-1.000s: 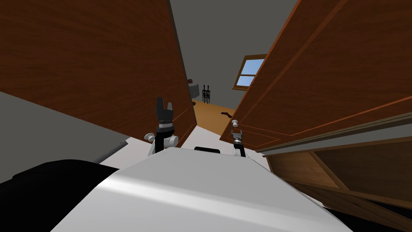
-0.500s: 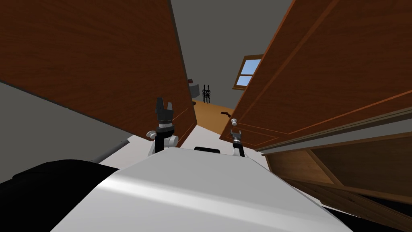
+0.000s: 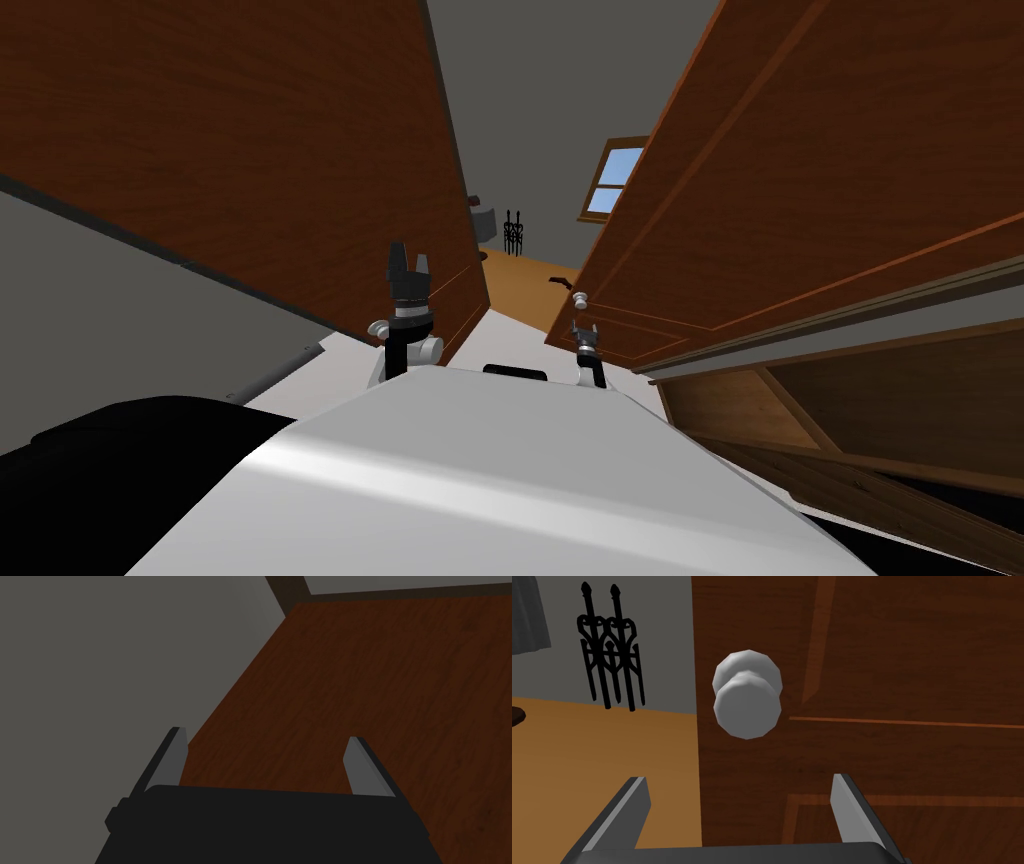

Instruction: Pull the door open

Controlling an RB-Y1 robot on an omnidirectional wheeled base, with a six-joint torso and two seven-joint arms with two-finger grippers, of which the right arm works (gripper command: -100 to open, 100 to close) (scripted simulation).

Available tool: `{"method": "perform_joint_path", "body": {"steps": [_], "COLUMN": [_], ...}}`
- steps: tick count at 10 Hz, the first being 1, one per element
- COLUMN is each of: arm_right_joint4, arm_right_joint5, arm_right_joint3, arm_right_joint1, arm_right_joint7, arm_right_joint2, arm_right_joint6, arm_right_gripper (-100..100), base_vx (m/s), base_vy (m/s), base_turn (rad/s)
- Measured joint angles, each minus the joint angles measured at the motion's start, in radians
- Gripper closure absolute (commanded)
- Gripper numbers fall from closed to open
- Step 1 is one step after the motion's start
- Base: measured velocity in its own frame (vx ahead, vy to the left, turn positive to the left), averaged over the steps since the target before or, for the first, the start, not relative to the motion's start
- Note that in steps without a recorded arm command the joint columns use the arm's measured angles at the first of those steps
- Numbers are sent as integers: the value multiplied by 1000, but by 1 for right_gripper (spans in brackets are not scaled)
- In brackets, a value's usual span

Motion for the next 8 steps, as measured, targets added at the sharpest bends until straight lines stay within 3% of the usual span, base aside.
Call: {"method": "perform_joint_path", "body": {"steps": [2, 3, 4, 5, 8], "arm_right_joint4": [2, 15, -11, -4, 55], "arm_right_joint5": [-6, -8, -13, -16, -27], "arm_right_joint3": [4, 2, -4, -7, -19], "arm_right_joint1": [-2, -2, 18, 22, 15], "arm_right_joint7": [-20, -31, -33, -42, -92], "arm_right_joint2": [2, -9, -17, -27, -62], "arm_right_joint6": [0, -7, -2, -6, -40], "arm_right_gripper": [-100, -100, -100, -100, -100], "base_vx": [55, 197, 163, 148, 216], "base_vy": [3, 10, -7, 8, 0], "base_turn": [57, 106, 90, 93, 137]}}
